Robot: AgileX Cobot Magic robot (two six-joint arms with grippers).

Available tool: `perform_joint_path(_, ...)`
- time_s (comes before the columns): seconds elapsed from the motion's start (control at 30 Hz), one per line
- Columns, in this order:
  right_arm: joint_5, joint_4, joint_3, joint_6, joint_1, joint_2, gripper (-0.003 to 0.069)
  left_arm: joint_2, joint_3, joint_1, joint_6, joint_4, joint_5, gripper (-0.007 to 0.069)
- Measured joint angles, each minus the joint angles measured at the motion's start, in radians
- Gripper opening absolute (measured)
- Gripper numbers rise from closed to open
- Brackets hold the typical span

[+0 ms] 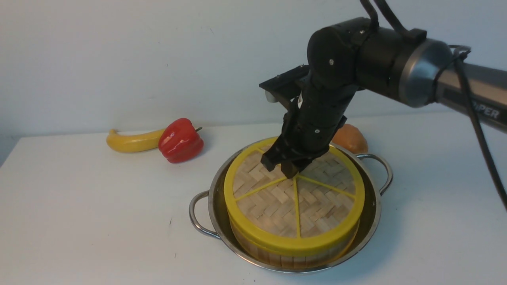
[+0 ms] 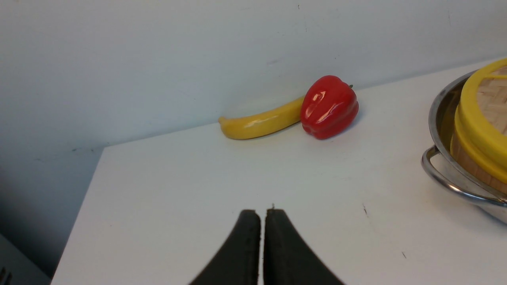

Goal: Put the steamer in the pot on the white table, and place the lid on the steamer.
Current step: 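Place the bamboo steamer lid onto the steamer basket in the pot with the right gripper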

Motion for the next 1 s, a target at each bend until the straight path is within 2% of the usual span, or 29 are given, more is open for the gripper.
perform_joint_path(1.0, -0.02, -0.007, 0.0, -0.039, 0.0, 0.011, 0.0142, 0.0, 0.0, 0.0, 0.0, 0.0, 0.0, 0.001)
